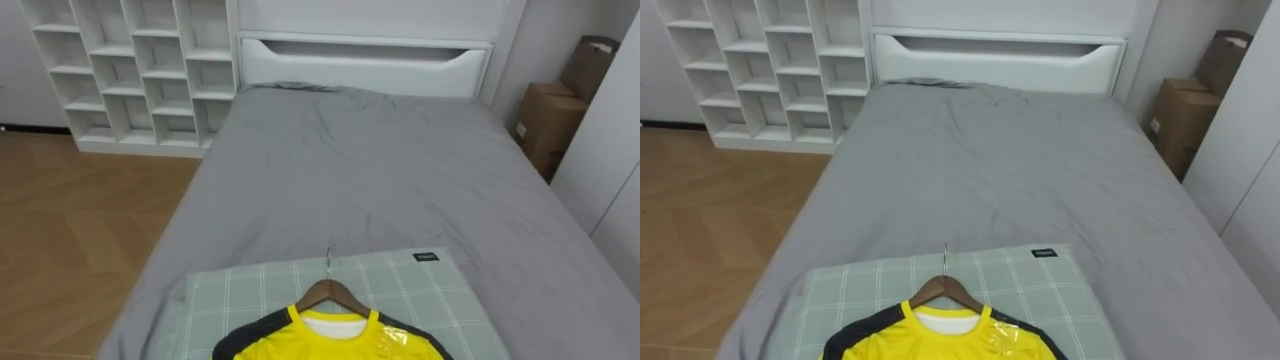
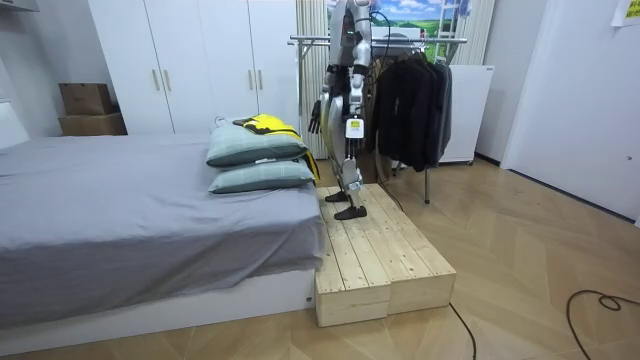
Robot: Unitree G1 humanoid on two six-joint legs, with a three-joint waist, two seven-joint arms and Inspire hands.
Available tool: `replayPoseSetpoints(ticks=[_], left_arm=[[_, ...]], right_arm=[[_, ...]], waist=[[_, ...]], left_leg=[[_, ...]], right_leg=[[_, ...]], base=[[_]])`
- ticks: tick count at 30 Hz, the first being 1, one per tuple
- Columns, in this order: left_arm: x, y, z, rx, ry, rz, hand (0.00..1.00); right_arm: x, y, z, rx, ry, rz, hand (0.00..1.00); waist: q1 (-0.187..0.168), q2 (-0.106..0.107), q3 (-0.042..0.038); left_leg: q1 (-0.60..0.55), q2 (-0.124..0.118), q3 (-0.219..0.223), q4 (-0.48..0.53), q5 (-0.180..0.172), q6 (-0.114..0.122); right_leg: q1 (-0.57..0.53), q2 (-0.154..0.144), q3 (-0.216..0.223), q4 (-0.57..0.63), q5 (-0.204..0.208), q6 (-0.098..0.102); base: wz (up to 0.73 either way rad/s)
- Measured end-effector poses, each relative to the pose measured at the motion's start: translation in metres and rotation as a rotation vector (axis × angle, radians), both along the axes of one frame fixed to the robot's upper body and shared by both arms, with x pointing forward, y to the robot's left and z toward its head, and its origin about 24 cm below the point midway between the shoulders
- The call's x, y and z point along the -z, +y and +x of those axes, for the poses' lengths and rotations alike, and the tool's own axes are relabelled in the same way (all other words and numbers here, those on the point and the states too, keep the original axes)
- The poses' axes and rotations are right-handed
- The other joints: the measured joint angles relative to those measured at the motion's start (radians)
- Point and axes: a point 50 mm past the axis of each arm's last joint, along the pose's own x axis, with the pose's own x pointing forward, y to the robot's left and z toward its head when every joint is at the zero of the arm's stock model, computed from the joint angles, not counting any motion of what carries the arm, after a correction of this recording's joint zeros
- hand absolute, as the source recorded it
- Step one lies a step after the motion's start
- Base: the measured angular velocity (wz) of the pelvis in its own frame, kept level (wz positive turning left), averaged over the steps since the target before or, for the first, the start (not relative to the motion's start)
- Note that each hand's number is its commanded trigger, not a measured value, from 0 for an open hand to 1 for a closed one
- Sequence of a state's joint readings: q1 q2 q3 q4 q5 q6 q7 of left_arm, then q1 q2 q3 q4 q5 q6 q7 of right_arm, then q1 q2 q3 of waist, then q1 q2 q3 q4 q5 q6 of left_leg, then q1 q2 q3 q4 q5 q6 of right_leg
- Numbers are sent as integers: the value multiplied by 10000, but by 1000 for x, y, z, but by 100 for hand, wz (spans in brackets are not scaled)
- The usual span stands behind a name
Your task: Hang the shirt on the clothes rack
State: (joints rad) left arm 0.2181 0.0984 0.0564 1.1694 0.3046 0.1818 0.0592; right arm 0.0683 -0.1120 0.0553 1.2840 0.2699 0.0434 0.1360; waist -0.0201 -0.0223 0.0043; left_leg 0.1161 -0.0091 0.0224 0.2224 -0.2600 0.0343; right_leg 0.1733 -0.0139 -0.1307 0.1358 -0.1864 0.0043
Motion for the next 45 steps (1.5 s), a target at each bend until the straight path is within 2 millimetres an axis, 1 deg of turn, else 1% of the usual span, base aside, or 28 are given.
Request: replayPoseSetpoints(ticks=[5, 8, 10, 14, 17, 18, 19, 21, 23, 27, 29, 30, 33, 36, 38, 40, 42, 45], left_arm=[[0, 1, 0, -45, -30, 91, 0], [-1, 3, 0, -464, -149, 246, 0], [-2, 7, 1, -880, -367, 512, 0], [-3, 11, 2, -1096, -538, 1113, 0], [-5, 18, 3, -1596, -773, 1661, 0], [-6, 20, -1, -2011, -826, 1875, 0], [-7, 24, 1, -2527, -1044, 2042, 0], [-9, 30, 3, -3187, -1349, 2376, 0], [-12, 36, 4, -3554, -1563, 2754, 0], [-18, 49, 16, -3692, -2406, 3612, 0], [-21, 55, 21, -3628, -2840, 4016, 0], [-24, 58, 26, -3644, -3147, 4262, 0], [-32, 66, 41, -3615, -4044, 4991, 0], [-39, 69, 54, -3041, -4846, 5529, 0], [-42, 70, 61, -2688, -5154, 5778, 0], [-46, 70, 69, -2136, -5503, 6000, 0], [-48, 69, 74, -1723, -5674, 6101, 0], [-52, 70, 81, -1491, -6026, 6480, 0]], right_arm=[[0, 0, -1, -3, 7, 61, 0], [0, 0, -1, 24, 9, 67, 0], [0, -1, -1, 66, 11, 59, 0], [0, -1, -1, 68, 29, 22, 0], [0, -1, -1, -84, 50, -5, 0], [0, -2, -1, -162, 56, -29, 0], [-1, -3, 1, -129, 2, -40, 0], [-1, -4, 0, -51, 12, -56, 0], [-1, -5, 0, -12, -21, -85, 0], [-2, -11, 0, 83, -30, -244, 0], [-3, -14, 1, -40, -57, -357, 0], [-3, -15, 1, -59, -79, -416, 0], [-4, -20, 1, -187, -195, -593, 0], [-6, -28, 3, -647, -258, -890, 0], [-7, -29, 4, -862, -306, -982, 0], [-7, -29, 5, -927, -308, -1021, 0], [-7, -30, 6, -1062, -311, -1078, 0], [-8, -30, 8, -1220, -387, -1179, 0]], waist=[[0, 15, -9], [-6, 10, -10], [-4, 23, -17], [-2, 18, -12], [14, -8, 4], [17, 32, -17], [16, 76, -38], [22, 69, -23], [21, 122, -37], [-4, 253, -33], [2, 289, -18], [8, 363, -41], [-17, 456, -39], [-23, 499, -22], [-29, 549, -44], [-49, 550, -48], [-59, 557, -51], [-88, 554, -55]], left_leg=[[1, 0, 7, -9, 0, 0], [1, -3, -20, -10, 0, 0], [1, -2, -30, -16, 0, 0], [9, -8, -40, -15, 0, 0], [16, -7, -16, -18, 0, 0], [22, -5, -7, -22, 0, 0], [38, 2, 0, -22, 0, 0], [110, 7, 0, -60, 0, 0], [148, 10, -35, -91, 0, 0], [145, -13, -120, -104, 2, 2], [155, -14, -130, -129, 2, 2], [165, -18, -134, -151, 3, 3], [157, -21, -107, -182, 7, 9], [166, -24, -90, -207, 9, 11], [148, -25, -115, -224, 9, 11], [139, -27, -167, -252, 9, 11], [155, -28, -170, -252, 9, 11], [154, -26, -172, -262, 12, 11]], right_leg=[[-9, 0, 0, -4, 0, 0], [3, -3, -35, -5, 1, -1], [10, -4, -63, -5, 1, -1], [26, -5, -69, -7, 1, -1], [17, -5, -45, -18, 0, -1], [16, -5, -32, -19, 0, -1], [18, -5, -42, -18, 0, -1], [14, -1, -52, -16, 0, -2], [46, 3, -60, -5, 0, -2], [126, -6, -94, -7, 0, -2], [128, -6, -93, -5, 0, -2], [115, -7, -84, -5, 1, -2], [105, -7, -98, 1, 3, -4], [99, -14, -100, 10, 4, -4], [79, -13, -133, 10, 4, -4], [65, -10, -169, 9, 4, -4], [56, -10, -175, 8, 4, -4], [37, -13, -190, 7, 4, -4]], base=[[0], [2], [0], [0], [-1], [0], [0], [0], [0], [4], [2], [0], [0], [0], [3], [6], [0], [0]])
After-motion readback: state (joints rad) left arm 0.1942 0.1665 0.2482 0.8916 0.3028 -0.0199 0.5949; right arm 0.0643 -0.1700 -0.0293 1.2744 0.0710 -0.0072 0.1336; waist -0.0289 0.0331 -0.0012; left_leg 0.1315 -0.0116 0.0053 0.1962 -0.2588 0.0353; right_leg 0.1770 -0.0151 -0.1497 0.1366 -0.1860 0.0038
